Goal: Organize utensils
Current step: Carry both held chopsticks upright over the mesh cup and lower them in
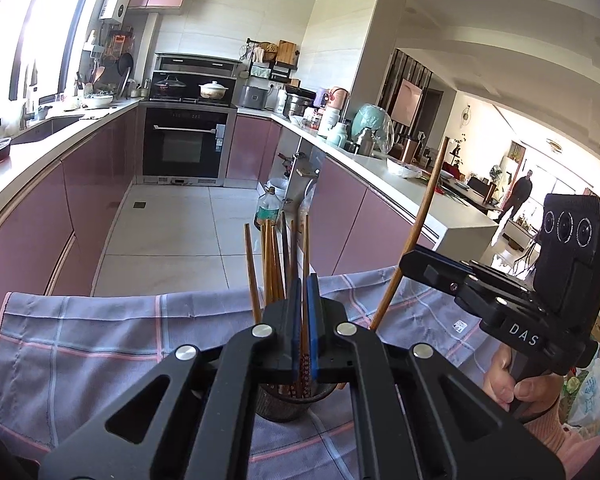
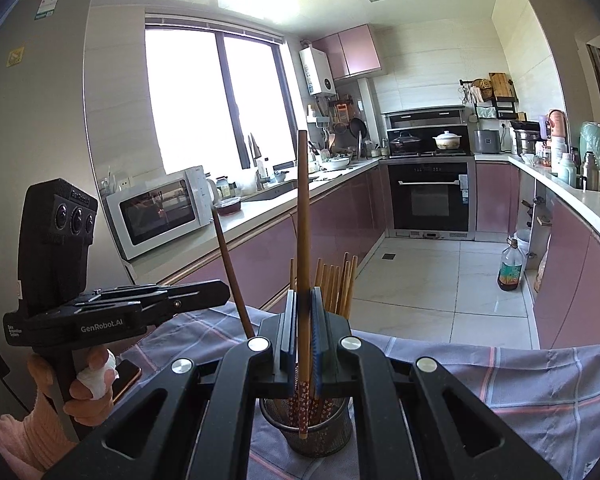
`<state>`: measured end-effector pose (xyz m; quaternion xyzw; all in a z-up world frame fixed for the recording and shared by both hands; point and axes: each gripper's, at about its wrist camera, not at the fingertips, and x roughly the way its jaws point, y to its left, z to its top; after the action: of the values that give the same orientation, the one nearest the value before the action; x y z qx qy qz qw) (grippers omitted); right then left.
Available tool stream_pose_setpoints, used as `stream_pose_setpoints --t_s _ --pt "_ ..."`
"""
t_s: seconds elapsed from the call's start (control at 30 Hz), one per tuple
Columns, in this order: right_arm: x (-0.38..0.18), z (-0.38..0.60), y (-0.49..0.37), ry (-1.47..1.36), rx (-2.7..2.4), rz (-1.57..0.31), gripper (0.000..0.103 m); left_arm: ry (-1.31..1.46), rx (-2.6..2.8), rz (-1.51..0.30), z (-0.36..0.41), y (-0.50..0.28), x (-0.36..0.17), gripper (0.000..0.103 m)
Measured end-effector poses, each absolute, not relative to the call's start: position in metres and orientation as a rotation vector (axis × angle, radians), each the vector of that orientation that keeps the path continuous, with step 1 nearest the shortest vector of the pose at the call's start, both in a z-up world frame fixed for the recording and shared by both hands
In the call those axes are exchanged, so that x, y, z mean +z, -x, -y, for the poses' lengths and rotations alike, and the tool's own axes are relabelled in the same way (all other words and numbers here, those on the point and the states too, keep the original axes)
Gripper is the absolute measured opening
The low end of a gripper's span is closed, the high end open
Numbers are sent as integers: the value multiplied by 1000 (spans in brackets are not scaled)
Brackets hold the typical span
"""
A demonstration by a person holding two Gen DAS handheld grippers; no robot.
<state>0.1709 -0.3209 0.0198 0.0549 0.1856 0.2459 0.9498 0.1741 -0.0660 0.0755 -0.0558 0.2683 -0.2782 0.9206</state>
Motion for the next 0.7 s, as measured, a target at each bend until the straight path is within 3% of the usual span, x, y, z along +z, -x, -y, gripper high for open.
stream_pose_setpoints --t_s 0.7 --pt "18 315 -191 -118 493 -375 5 85 -513 -668 69 -203 26 4"
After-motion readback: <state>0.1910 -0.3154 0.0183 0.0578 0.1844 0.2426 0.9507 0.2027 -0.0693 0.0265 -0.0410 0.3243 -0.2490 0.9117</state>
